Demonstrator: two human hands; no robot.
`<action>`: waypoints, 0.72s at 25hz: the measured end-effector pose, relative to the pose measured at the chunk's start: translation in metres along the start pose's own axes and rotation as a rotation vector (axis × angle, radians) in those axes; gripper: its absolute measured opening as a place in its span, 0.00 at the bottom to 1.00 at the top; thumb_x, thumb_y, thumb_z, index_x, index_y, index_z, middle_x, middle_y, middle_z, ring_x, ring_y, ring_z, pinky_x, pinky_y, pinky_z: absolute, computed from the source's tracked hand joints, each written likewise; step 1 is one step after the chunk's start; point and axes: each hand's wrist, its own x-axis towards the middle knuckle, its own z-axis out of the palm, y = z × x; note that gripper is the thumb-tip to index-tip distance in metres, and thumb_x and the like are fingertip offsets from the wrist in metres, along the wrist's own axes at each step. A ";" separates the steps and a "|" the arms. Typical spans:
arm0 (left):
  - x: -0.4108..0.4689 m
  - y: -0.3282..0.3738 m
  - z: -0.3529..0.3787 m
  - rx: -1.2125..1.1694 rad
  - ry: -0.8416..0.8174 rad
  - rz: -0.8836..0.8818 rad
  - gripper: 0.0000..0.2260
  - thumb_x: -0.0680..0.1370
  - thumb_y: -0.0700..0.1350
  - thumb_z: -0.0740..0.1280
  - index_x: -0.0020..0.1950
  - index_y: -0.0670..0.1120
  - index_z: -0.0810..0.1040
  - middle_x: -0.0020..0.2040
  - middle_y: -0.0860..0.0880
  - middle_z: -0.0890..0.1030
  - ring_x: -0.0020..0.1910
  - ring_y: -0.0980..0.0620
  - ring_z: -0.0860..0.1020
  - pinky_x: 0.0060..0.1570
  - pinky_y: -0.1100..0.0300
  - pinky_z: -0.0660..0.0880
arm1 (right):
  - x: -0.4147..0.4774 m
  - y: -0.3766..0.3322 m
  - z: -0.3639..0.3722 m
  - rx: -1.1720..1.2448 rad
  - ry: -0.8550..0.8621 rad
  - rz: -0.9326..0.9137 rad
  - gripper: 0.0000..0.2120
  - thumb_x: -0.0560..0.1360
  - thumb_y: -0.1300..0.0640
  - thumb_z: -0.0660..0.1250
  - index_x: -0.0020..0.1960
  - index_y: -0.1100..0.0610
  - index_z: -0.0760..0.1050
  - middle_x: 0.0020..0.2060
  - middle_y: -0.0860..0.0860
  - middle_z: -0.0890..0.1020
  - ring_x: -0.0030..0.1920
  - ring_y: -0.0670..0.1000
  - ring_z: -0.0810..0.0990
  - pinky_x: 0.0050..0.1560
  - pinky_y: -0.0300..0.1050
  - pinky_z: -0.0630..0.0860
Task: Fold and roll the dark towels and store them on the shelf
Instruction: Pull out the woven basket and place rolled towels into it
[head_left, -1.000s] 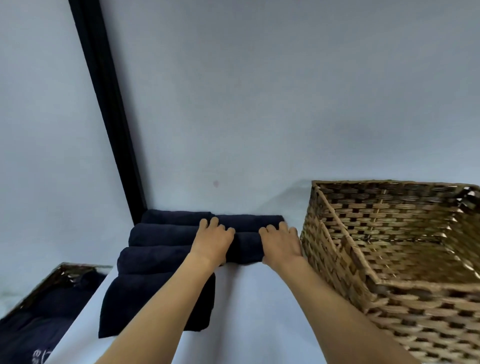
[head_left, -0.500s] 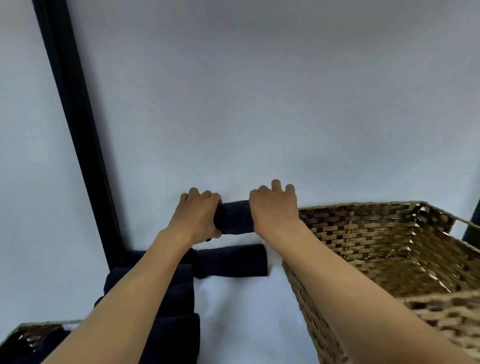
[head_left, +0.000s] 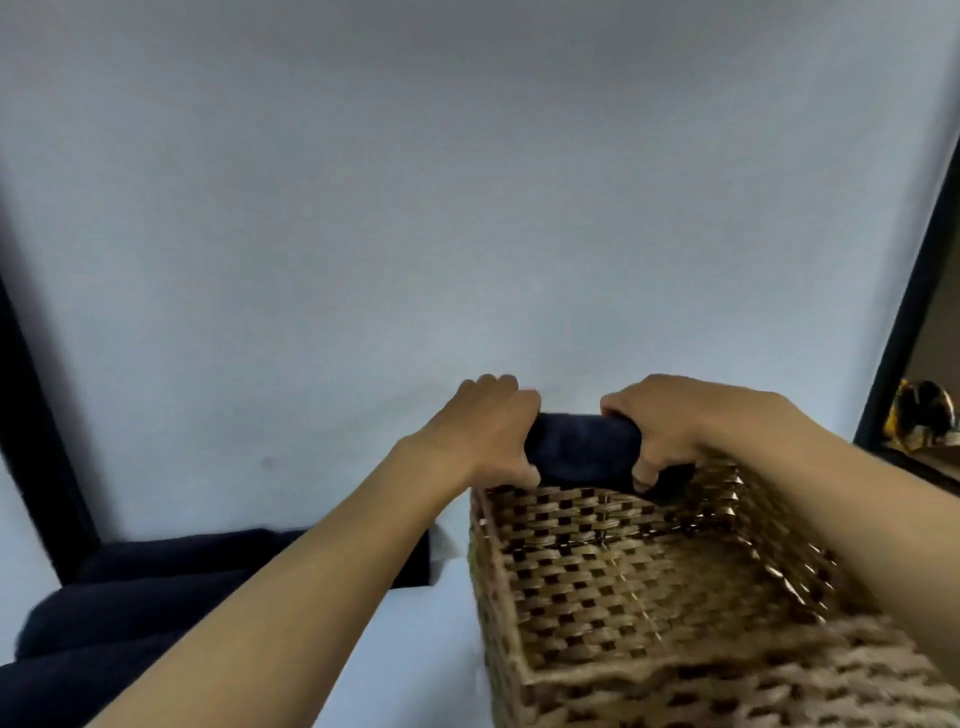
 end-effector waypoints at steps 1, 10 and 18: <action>0.011 0.009 0.010 -0.034 -0.119 -0.004 0.17 0.67 0.52 0.73 0.50 0.47 0.74 0.47 0.48 0.76 0.44 0.49 0.75 0.40 0.58 0.72 | 0.007 0.010 0.011 -0.013 -0.061 -0.022 0.27 0.58 0.46 0.80 0.53 0.46 0.72 0.48 0.45 0.78 0.50 0.50 0.76 0.53 0.49 0.77; 0.058 0.022 0.078 0.319 -0.759 -0.133 0.27 0.68 0.54 0.77 0.61 0.45 0.74 0.53 0.48 0.75 0.49 0.49 0.75 0.48 0.53 0.78 | 0.077 -0.002 0.101 -0.240 -0.106 -0.461 0.35 0.67 0.39 0.74 0.66 0.57 0.68 0.57 0.55 0.78 0.55 0.58 0.78 0.45 0.50 0.73; 0.061 0.039 0.130 0.690 -0.695 0.099 0.19 0.76 0.50 0.69 0.65 0.45 0.75 0.61 0.46 0.78 0.60 0.43 0.76 0.54 0.51 0.75 | 0.087 -0.006 0.133 -0.391 -0.046 -0.517 0.41 0.69 0.45 0.75 0.73 0.61 0.60 0.68 0.59 0.68 0.63 0.61 0.73 0.51 0.56 0.76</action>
